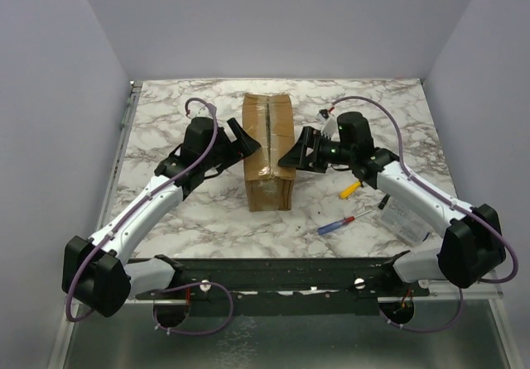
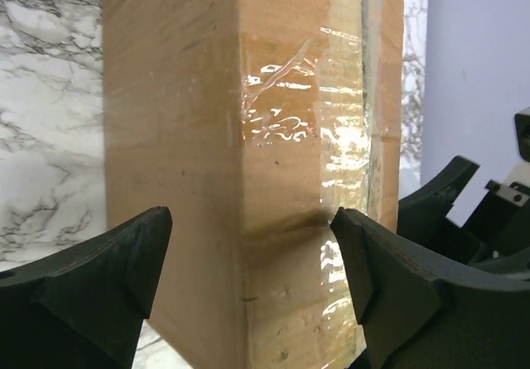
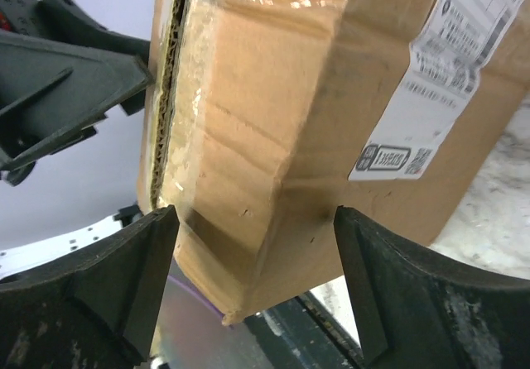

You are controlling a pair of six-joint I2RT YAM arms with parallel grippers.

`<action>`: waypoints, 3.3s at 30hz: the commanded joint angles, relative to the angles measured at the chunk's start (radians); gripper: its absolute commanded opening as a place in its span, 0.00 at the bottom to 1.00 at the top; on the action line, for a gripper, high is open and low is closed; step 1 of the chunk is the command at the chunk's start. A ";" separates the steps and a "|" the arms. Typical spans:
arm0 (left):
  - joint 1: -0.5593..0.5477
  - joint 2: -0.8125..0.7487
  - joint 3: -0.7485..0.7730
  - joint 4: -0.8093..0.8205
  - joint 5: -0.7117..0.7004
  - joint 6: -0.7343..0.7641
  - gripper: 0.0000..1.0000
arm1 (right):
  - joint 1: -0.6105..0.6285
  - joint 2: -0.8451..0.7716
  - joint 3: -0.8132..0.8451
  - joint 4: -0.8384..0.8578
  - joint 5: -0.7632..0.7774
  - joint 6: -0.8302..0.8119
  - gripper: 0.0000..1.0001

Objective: Unpack the express box

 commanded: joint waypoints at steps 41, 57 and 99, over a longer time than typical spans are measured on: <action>-0.467 0.299 0.490 -0.576 -0.905 0.360 0.79 | 0.043 -0.033 -0.041 -0.053 0.251 -0.005 0.77; -0.451 0.176 0.437 -0.514 -0.831 0.355 0.12 | 0.043 -0.050 -0.073 -0.085 0.342 0.015 0.76; -0.371 -0.021 0.317 -0.260 -0.628 0.327 0.00 | 0.364 0.432 0.905 -0.913 1.148 0.055 1.00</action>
